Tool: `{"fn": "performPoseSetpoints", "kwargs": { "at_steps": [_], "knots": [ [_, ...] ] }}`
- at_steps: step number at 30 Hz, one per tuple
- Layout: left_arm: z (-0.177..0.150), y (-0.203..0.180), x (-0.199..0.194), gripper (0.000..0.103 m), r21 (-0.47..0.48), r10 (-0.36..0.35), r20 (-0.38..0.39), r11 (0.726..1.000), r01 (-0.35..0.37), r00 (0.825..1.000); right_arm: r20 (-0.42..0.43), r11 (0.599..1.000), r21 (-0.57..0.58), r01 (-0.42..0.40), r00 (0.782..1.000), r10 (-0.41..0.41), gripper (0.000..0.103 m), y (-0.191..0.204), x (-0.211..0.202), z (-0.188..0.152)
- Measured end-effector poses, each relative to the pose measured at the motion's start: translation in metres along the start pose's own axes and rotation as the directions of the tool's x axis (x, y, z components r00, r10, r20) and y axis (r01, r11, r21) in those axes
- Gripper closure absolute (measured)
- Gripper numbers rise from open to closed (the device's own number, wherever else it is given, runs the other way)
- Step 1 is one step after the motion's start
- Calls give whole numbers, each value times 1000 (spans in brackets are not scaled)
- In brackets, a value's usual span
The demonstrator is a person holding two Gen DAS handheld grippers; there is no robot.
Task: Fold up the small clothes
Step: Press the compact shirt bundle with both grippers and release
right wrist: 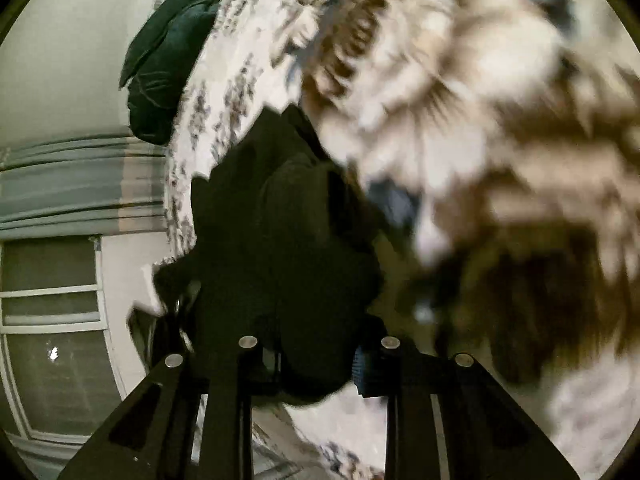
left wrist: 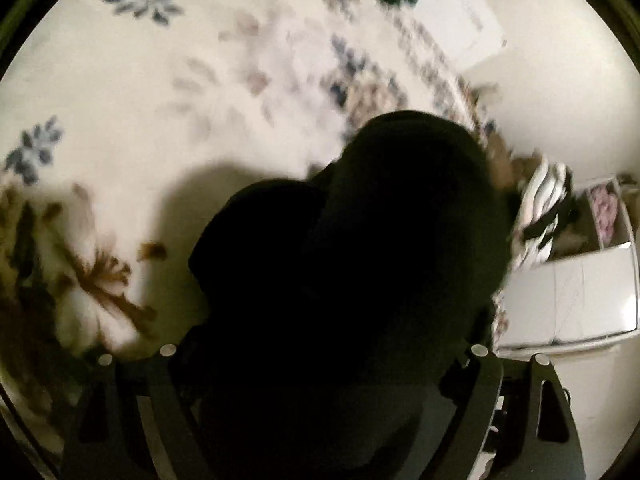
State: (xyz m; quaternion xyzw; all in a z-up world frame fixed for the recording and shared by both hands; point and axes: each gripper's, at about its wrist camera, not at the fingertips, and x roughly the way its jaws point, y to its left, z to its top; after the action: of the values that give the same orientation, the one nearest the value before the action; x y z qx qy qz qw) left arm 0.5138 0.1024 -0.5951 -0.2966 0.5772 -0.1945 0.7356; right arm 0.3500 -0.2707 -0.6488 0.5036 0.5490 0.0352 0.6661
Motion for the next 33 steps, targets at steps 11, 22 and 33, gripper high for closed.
{"fn": "performPoseSetpoints", "kwargs": {
  "at_steps": [11, 22, 33],
  "knots": [
    [-12, -44, -95, 17, -14, 8, 128, 1000, -7, 992, 55, 915, -306, 264, 964, -260, 24, 77, -77, 27],
    [24, -42, -36, 58, 125, 68, 105, 989, -81, 992, -20, 640, -719, 272, 912, -410, 80, 154, 85, 91],
    [65, -12, -4, 69, 21, 72, 58, 997, -73, 996, 5, 882, -357, 306, 945, -326, 92, 96, 35, 123]
  ]
}}
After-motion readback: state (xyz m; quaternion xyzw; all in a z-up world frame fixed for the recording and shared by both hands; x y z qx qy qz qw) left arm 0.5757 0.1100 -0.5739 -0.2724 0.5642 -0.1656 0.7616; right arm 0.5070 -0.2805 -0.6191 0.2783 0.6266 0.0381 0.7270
